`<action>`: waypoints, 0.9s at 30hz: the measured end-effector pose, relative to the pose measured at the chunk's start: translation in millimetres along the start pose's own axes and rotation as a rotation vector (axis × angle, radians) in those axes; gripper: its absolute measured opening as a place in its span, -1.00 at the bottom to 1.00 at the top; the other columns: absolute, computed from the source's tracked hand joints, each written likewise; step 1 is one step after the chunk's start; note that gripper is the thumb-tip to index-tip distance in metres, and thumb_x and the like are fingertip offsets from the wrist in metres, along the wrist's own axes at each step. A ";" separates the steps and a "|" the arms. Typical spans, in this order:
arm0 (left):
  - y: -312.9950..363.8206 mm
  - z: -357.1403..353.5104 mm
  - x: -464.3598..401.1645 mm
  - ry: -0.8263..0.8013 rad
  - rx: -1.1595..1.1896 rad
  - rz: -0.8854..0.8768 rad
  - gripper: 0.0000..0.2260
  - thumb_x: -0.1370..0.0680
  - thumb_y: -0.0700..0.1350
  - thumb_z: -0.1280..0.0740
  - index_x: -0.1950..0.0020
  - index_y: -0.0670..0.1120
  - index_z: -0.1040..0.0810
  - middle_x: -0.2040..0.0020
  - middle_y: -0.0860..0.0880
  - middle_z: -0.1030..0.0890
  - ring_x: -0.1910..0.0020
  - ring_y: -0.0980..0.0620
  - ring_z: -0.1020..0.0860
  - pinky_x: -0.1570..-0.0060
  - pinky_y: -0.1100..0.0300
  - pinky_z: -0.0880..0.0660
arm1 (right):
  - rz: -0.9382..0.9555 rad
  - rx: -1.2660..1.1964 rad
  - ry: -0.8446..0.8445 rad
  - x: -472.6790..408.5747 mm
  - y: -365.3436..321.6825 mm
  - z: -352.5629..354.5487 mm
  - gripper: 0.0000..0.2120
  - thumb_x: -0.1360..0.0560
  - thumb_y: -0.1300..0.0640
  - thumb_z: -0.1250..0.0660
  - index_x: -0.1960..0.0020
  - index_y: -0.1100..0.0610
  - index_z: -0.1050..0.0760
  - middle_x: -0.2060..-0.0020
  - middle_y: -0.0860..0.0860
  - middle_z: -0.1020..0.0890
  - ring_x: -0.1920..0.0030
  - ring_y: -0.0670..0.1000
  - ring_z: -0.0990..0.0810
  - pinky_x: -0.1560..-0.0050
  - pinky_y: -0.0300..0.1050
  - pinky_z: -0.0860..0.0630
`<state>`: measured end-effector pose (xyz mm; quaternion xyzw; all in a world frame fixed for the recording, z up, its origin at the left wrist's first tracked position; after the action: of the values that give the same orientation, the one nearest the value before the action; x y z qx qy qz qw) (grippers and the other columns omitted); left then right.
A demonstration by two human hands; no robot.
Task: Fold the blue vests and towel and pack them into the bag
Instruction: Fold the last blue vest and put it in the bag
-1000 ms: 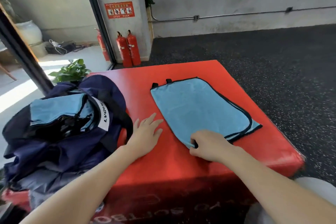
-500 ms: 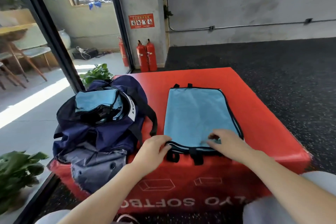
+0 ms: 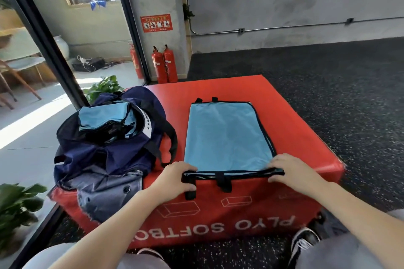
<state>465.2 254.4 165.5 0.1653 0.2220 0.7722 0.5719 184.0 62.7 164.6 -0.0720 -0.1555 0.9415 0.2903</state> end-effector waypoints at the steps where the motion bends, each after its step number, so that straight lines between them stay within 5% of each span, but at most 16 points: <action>1: 0.9 -1.9 2.5 0.017 -0.009 -0.014 -0.50 -0.40 -0.02 -0.58 -0.32 0.07 -0.58 -0.18 0.18 -0.54 -0.17 0.19 -0.48 -0.22 0.29 -0.40 | 0.016 0.005 0.012 2.0 -1.2 -1.2 -0.67 -0.45 -0.12 -0.50 -0.20 -0.14 -0.64 -0.01 -0.24 -0.57 -0.13 -0.17 -0.47 -0.23 -0.16 -0.42; 7: 13.9 -9.8 12.3 0.115 -0.101 -0.108 -0.68 -0.48 -0.13 -0.51 -0.23 -0.07 -0.66 -0.11 0.05 -0.58 -0.15 0.10 -0.52 -0.25 0.32 -0.38 | 0.064 0.003 0.068 9.5 -0.6 -0.5 -0.83 -0.56 0.08 -0.42 -0.13 -0.06 -0.68 0.05 -0.25 -0.56 -0.08 -0.14 -0.49 -0.18 -0.06 -0.47; 10: 20.7 -6.1 16.3 0.136 -0.116 -0.145 -0.88 -0.48 -0.14 -0.50 -0.01 -0.08 -0.71 -0.01 0.06 -0.60 -0.02 0.10 -0.56 -0.18 0.12 -0.49 | 0.074 -0.026 0.040 10.2 0.7 0.5 -0.90 -0.57 -0.01 -0.38 -0.07 -0.09 -0.63 0.02 -0.23 -0.56 -0.11 -0.14 -0.48 -0.21 -0.04 -0.46; 13: 26.6 9.1 20.7 0.173 -0.065 -0.112 -0.88 -0.51 -0.06 -0.48 -0.03 -0.01 -0.68 -0.08 0.20 -0.57 -0.10 0.23 -0.50 -0.22 0.27 -0.42 | 0.014 -0.128 -0.026 11.3 0.9 11.0 -0.90 -0.57 -0.07 -0.37 0.03 -0.08 -0.63 0.04 -0.14 -0.65 -0.08 -0.15 -0.53 -0.24 -0.10 -0.44; 18: 39.2 39.0 20.7 0.137 0.162 -0.031 -0.87 -0.56 0.01 -0.42 0.16 0.04 -0.56 0.35 0.11 -0.57 0.36 0.17 -0.48 0.27 0.24 -0.41 | -0.124 -0.358 -0.034 13.3 9.5 39.6 -0.87 -0.57 -0.01 -0.40 0.16 -0.12 -0.63 0.34 -0.08 -0.65 0.35 -0.11 -0.49 0.21 -0.07 -0.39; 23: 37.5 53.5 0.4 0.228 0.267 0.004 -0.92 -0.54 0.01 -0.44 0.13 0.04 -0.63 0.33 0.04 -0.63 0.33 0.17 -0.52 0.22 0.19 -0.49 | -0.132 -0.500 0.079 -0.1 14.4 63.9 -0.91 -0.55 0.08 -0.44 0.13 -0.02 -0.68 0.18 -0.04 -0.72 0.05 0.03 -0.67 -0.11 0.02 -0.52; 27: 32.1 55.0 -29.8 0.288 0.258 0.046 -0.94 -0.56 -0.03 -0.42 0.10 0.04 -0.62 0.35 0.12 -0.62 0.34 0.19 -0.53 0.23 0.30 -0.46 | -0.163 -0.497 0.102 -26.6 26.3 64.4 -0.90 -0.55 0.05 -0.44 0.13 -0.05 -0.68 0.17 -0.10 -0.72 0.03 0.00 -0.67 -0.14 0.06 -0.51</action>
<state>475.9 226.5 229.1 0.1299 0.3950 0.7659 0.4904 177.6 10.8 217.7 -0.1757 -0.3722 0.8431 0.3461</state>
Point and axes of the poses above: each hand's wrist, its own x-axis away from the middle knuckle, its own z-axis out of the back of the hand, y = z × x, the point moved 9 cm from there along -x, towards the middle knuckle
